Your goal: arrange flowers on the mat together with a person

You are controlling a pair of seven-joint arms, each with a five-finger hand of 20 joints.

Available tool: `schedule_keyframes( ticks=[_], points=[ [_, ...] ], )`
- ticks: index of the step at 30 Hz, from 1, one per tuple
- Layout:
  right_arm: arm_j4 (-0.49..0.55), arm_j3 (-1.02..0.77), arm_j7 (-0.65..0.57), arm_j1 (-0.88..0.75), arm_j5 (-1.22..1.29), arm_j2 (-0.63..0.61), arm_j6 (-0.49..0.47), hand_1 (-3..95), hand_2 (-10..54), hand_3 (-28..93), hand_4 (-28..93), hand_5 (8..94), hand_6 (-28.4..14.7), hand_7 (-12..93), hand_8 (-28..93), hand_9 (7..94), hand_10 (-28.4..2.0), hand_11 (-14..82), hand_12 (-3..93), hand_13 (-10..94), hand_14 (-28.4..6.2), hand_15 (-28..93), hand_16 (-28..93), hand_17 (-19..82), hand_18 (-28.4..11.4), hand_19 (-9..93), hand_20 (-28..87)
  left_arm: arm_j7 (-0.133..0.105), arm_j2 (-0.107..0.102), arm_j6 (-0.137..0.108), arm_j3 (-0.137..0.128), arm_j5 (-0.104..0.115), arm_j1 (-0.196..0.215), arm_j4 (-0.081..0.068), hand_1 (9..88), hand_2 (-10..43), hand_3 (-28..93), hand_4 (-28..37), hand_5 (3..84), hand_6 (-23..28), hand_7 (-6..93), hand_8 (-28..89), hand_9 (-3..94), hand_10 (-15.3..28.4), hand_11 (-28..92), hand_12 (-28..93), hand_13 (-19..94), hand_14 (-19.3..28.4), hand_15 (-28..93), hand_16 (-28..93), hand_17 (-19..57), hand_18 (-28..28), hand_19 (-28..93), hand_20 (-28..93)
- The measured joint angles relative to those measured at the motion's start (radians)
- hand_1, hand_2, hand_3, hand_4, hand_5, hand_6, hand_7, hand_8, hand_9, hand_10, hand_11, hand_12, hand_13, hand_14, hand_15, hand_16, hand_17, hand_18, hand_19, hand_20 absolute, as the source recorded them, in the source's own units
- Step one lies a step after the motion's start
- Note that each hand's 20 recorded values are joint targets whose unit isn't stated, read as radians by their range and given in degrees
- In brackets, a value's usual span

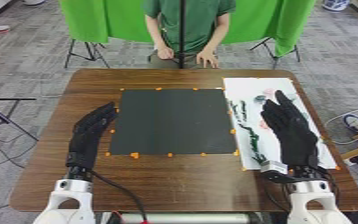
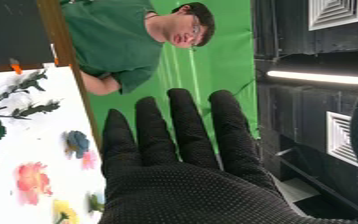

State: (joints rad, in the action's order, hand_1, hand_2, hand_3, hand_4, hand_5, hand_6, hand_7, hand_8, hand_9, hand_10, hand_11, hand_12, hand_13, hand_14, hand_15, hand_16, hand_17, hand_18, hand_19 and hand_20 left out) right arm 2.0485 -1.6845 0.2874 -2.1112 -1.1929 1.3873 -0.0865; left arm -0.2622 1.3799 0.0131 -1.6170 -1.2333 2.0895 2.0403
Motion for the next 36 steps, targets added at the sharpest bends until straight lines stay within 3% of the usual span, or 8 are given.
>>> schedule_keyframes(
  ticks=[5,16,22,36],
  points=[
    [0.001,0.002,-0.005,-0.001,0.003,-0.004,0.000,9.8,-9.5,79,-18,31.9,-3.5,7,-7,35.9,-14.7,3.5,12.9,25,-15.3,7,15,10,-15.0,5,22,0.004,0.004,0.000,0.002,-0.011,-0.011,-0.001,32.9,-7.0,61,-14.7,45.7,4.2,14.2,-5,41.9,11.8,16,17,35,14.9,10,6,9.6,10.2,8,22],
    [0.000,0.002,-0.034,-0.007,0.002,0.002,-0.038,8.8,-7.2,79,-18,34.5,-3.2,8,-7,37.9,-14.9,3.9,14.1,28,-16.1,8,18,11,-15.9,7,23,-0.004,-0.004,-0.009,0.009,-0.009,-0.012,0.007,33.1,-7.2,61,-14.6,46.7,3.9,14.8,-5,42.5,11.8,16,17,35,15.0,12,6,10.1,10.4,9,23],
    [0.000,0.001,-0.040,-0.007,0.001,0.006,-0.045,8.7,-7.1,79,-18,35.5,-3.2,8,-7,38.4,-15.1,3.9,14.5,28,-16.5,8,19,11,-16.0,7,23,-0.019,-0.021,-0.023,0.023,-0.007,-0.017,0.008,33.2,-7.2,61,-14.5,47.5,3.1,15.8,-6,43.8,11.9,17,17,36,15.5,14,6,9.1,10.9,9,23],
    [0.001,-0.001,-0.041,-0.008,0.001,0.006,-0.049,9.1,-7.2,79,-18,36.5,-3.3,8,-7,38.7,-15.0,3.9,14.9,29,-16.6,7,20,11,-15.8,7,23,-0.015,-0.041,-0.043,0.029,0.008,-0.008,0.012,32.9,-7.3,61,-14.6,48.0,3.5,16.5,-6,44.4,12.0,18,17,36,15.5,15,6,7.4,10.9,6,21]
  ],
)
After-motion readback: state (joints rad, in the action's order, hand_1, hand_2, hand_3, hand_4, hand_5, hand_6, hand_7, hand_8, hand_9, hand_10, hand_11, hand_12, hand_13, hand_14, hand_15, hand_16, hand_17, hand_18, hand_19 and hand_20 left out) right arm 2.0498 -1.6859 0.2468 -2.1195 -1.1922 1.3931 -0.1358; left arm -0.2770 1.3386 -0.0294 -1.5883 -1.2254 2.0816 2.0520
